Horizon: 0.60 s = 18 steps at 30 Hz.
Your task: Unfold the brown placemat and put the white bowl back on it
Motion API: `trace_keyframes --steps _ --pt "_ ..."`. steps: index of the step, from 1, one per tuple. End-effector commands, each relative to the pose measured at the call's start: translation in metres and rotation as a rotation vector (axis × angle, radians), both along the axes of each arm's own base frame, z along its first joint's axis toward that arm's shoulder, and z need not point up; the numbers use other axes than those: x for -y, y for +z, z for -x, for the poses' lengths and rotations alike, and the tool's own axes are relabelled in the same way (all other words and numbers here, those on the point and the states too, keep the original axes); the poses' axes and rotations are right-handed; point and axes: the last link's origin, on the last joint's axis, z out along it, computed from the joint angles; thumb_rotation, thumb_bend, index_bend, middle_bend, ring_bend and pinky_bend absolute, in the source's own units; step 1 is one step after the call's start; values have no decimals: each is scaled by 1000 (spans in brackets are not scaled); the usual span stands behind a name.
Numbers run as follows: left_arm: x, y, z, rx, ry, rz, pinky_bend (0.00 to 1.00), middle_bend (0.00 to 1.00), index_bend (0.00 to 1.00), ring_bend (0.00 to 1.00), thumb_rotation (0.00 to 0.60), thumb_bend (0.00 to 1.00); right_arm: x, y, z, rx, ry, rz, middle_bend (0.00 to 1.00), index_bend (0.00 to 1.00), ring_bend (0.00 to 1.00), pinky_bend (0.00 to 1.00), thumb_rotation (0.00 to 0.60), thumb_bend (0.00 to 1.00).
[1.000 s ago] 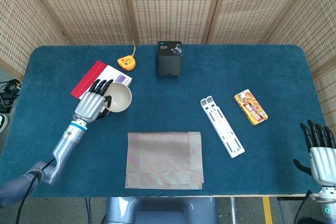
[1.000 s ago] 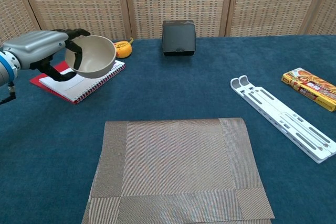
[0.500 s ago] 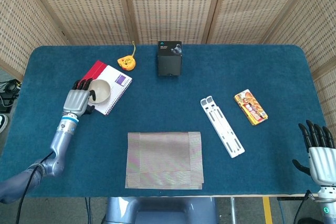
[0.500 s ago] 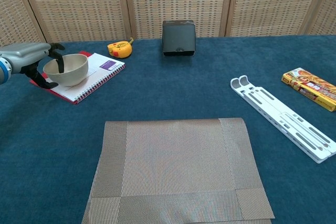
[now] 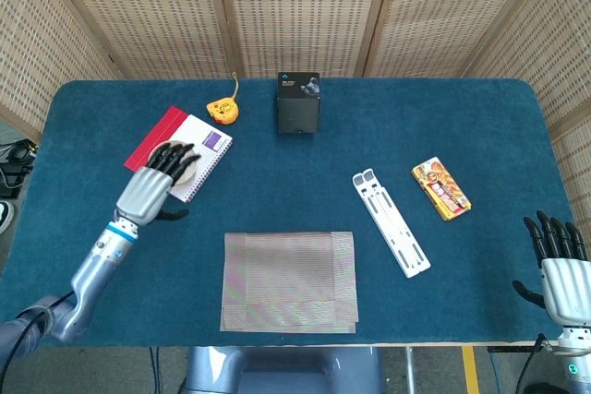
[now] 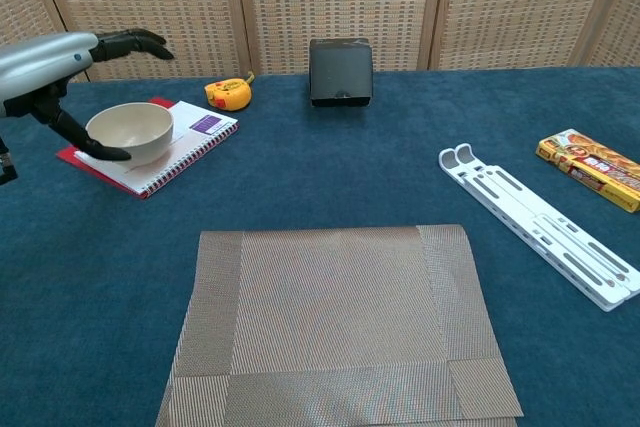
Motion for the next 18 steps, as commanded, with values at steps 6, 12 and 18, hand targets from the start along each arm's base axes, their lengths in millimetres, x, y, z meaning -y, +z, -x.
trace_keyframes --steps 6,12,18 --pt "79 -24 -8 -67 -265 268 0 0 405 0 600 184 0 1 1 2 -5 7 0 0 0 0 600 0" --pt "105 -43 -3 -170 -348 366 0 0 467 0 600 268 0 2 2 3 -7 6 0 0 0 0 600 0" --pt "118 -54 3 -238 -389 394 0 0 478 0 600 269 0 3 2 5 -7 8 0 0 0 0 600 0"
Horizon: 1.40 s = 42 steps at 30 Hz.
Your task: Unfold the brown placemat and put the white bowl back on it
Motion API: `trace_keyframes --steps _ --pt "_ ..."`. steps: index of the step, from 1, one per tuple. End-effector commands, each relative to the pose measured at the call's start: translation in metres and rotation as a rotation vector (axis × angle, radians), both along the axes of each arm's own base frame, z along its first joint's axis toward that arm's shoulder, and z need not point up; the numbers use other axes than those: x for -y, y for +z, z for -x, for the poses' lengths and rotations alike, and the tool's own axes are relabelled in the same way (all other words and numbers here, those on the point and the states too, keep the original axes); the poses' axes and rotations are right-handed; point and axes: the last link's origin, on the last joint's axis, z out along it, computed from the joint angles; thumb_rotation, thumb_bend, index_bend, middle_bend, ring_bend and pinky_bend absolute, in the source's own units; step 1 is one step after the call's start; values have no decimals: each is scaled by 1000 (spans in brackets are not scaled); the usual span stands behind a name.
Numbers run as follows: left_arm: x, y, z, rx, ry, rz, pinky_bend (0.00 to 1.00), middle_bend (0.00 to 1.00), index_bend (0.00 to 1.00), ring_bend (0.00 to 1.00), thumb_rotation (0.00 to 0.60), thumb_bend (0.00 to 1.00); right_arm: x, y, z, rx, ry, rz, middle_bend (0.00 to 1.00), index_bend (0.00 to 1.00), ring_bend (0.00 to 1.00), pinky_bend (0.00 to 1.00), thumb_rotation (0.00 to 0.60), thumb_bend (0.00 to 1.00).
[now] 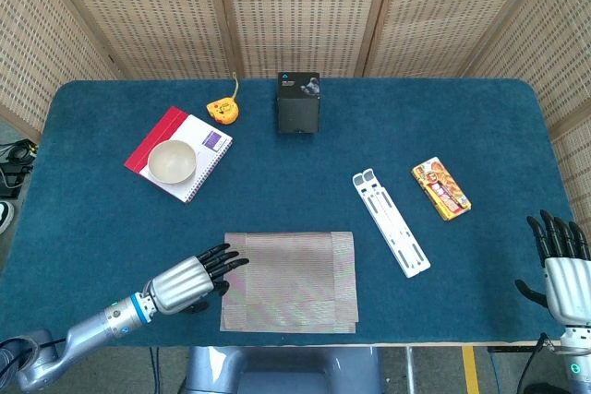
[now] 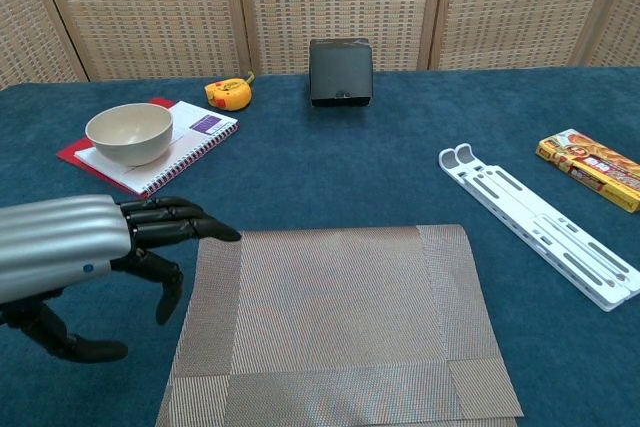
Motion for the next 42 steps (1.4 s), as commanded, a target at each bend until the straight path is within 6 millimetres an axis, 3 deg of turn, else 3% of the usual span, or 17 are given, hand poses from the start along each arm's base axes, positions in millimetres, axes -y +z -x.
trace_keyframes --steps 1,12,42 --pt "6 -6 3 -28 -27 10 0 0 478 0 600 269 0 0 0 0 0 0 0 0 0 0 600 0" --pt "23 -34 10 1 -69 71 0 0 465 0 600 269 0 0 0 -1 -1 -1 0 0 0 0 600 0" --pt "23 -47 11 -6 -57 84 0 0 465 0 600 269 1 1 1 2 -7 -2 0 0 0 0 600 0"
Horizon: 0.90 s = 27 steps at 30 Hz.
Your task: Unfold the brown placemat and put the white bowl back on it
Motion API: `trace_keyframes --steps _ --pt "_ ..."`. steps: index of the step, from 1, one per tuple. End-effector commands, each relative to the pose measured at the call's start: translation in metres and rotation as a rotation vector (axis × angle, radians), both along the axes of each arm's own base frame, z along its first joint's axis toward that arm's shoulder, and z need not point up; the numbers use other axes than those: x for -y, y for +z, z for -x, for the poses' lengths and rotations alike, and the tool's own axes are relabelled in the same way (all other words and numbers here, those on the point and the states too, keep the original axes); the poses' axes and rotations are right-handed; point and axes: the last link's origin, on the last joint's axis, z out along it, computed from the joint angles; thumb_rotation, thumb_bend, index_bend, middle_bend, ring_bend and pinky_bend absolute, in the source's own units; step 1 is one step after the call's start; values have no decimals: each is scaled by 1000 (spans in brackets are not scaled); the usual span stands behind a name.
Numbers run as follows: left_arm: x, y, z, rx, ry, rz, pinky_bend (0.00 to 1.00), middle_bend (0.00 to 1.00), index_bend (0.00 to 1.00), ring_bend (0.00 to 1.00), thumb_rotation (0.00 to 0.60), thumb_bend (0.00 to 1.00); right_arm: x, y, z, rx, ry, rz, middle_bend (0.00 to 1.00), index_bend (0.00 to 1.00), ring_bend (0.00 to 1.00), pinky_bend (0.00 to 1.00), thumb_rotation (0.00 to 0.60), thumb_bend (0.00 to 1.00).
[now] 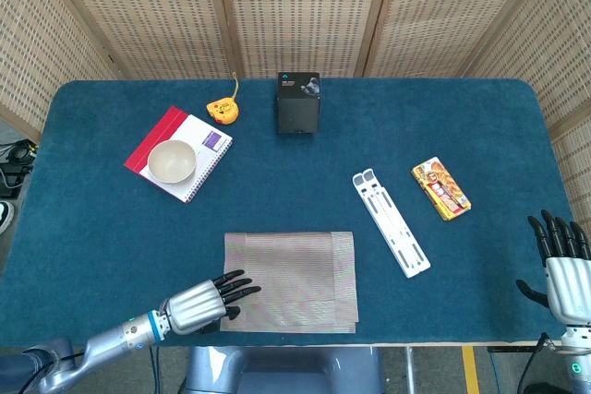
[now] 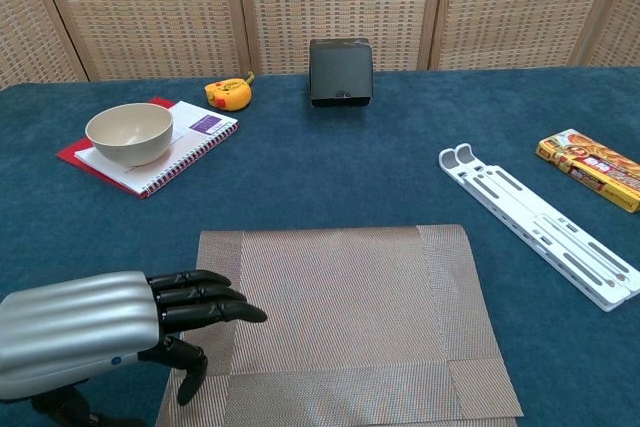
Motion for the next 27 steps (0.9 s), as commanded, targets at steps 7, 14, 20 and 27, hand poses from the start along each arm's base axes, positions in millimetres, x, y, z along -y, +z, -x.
trace_keyframes --steps 7,14,20,27 --pt "-1 -5 -2 -3 -2 3 0 0 465 0 600 269 0 -1 0 -1 -2 -3 0 0 0 0 600 0" --pt "-2 -12 -5 -10 -3 12 0 0 465 0 600 269 1 0 1 2 -4 -4 0 0 0 0 600 0" --pt "-4 -19 -10 -12 -9 8 0 0 466 0 600 275 1 0 1 2 -5 -6 0 0 0 0 600 0" --pt "-6 -21 -13 -13 -13 6 0 0 465 0 600 381 0 -1 1 4 -4 -6 0 0 0 0 600 0"
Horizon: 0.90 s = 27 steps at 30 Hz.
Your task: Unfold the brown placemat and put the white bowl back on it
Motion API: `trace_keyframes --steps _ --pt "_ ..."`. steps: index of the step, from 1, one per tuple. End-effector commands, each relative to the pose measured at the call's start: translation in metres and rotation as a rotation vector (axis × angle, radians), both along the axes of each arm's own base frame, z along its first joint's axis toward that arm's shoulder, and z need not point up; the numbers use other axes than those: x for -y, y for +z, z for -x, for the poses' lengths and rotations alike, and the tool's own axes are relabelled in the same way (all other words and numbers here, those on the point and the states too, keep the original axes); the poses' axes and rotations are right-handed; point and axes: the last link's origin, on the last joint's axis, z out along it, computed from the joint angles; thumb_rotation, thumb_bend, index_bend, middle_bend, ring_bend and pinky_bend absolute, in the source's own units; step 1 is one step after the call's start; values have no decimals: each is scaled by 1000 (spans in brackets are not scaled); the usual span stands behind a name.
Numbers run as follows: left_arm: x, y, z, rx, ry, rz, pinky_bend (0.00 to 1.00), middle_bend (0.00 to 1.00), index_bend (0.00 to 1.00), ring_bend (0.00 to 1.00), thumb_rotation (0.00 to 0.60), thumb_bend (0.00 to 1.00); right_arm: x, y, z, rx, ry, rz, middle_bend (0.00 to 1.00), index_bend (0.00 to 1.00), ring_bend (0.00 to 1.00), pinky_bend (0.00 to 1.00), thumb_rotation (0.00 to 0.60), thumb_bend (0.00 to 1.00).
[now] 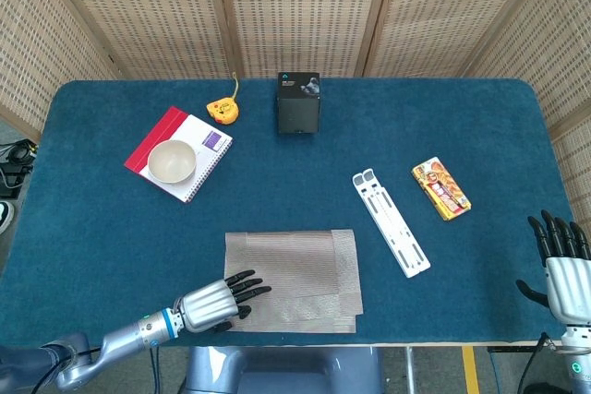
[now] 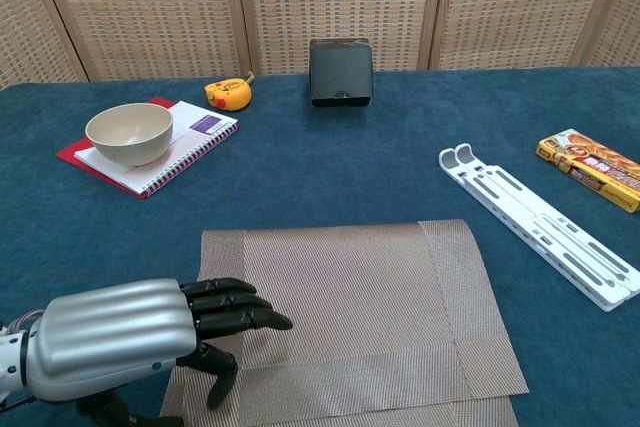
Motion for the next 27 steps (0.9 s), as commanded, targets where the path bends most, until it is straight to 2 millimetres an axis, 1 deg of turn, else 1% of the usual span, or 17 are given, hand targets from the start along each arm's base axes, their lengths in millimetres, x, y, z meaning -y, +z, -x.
trace_keyframes --steps 1,4,6,13,16,18,21,23,27 --pt "0 0 -1 1 -1 -1 0 0 465 0 600 405 0 0 0 0 0 -1 0 0 0 0 600 0" --pt "0 -1 -1 2 -2 -2 0 0 466 0 600 475 0 0 0 0 1 -2 0 0 0 0 600 0" --pt "0 -1 -2 2 -2 -1 0 0 466 0 600 502 0 0 0 1 1 -2 0 0 0 0 600 0" --pt "0 -2 -2 -1 -2 -3 0 0 478 0 600 510 0 0 0 1 2 -3 0 0 0 0 600 0" --pt "-1 -3 -3 1 1 -2 0 0 529 0 600 510 0 0 0 2 2 -4 0 0 0 0 600 0" --pt "-1 -4 -4 4 3 -4 0 0 609 0 600 510 0 0 0 3 2 -4 0 0 0 0 600 0" --pt "-2 -5 -6 13 9 -11 0 0 695 0 600 511 0 0 -1 3 3 -4 0 0 0 0 600 0" --pt "-4 -6 -8 24 18 -16 0 0 724 0 600 516 0 -1 -1 4 3 -5 0 0 0 0 600 0" --pt "-8 -7 -13 51 38 -29 0 0 745 0 600 522 0 -1 -1 4 4 -5 0 0 0 0 600 0"
